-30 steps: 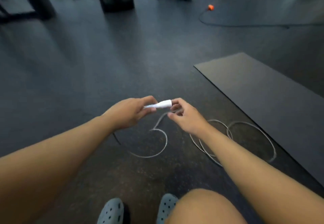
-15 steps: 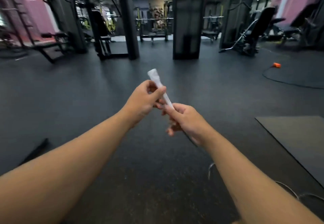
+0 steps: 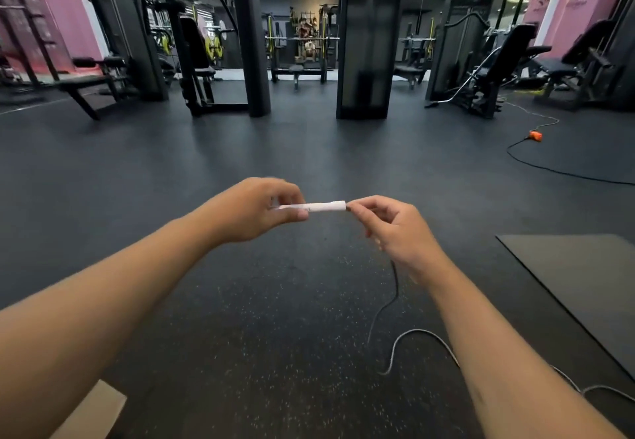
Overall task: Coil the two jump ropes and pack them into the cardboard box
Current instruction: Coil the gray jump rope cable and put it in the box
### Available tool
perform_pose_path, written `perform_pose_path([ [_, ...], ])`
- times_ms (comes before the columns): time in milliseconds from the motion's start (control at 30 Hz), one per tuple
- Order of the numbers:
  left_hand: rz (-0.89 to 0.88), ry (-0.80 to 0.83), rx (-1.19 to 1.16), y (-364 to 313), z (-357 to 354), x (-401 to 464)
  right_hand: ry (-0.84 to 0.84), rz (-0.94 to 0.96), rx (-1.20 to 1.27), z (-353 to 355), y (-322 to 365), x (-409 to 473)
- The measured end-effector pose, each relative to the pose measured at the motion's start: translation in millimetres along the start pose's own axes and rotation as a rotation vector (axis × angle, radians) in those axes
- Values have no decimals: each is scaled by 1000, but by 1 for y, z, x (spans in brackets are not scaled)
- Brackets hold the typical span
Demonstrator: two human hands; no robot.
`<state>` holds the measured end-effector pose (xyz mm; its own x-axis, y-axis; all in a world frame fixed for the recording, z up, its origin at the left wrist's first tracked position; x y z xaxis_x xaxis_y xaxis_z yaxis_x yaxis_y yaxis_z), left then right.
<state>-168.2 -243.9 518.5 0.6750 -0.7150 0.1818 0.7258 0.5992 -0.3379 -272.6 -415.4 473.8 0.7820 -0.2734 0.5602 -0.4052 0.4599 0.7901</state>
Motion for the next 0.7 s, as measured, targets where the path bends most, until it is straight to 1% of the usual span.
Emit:
perform_pose_path([
  [67, -55, -8, 5, -7, -1, 5, -28, 11, 8, 3, 0, 2],
  [133, -89, 8, 111, -15, -9, 10, -55, 54, 16, 1, 5, 5],
  [167, -76, 30, 102, -17, -10, 11, -75, 63, 21, 3, 6, 6],
  [200, -45, 62, 43, -15, -11, 14, -92, 56, 30, 5, 7, 7],
  [267, 15, 113, -144, -11, -10, 17, -117, 10, 66, 12, 3, 6],
  [367, 60, 67, -375, -12, -12, 17, -116, -60, 138, 13, -4, 1],
  [500, 131, 94, -903, -10, -27, 14, -7, -92, 233, -8, -3, -8],
  [567, 155, 88, -1115, -8, -32, 13, 66, -104, 235, -21, -1, -13],
  [633, 177, 95, -1293, -10, -37, 11, 100, -95, 229, -32, 2, -18],
  [700, 189, 95, -1412, -14, -42, 9, 84, -76, 231, -39, 5, -19],
])
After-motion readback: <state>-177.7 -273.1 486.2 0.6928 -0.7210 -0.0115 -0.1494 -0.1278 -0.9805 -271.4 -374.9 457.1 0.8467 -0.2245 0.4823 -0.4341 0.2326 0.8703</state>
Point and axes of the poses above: each hand's wrist, its own x-axis towards the middle knuckle, its own z-axis out of the back of the hand, y = z × x, the point moved 9 cm from there along x, towards the middle knuckle, and after that the axes turned 13 degrees about z, right-handed, at the moved point
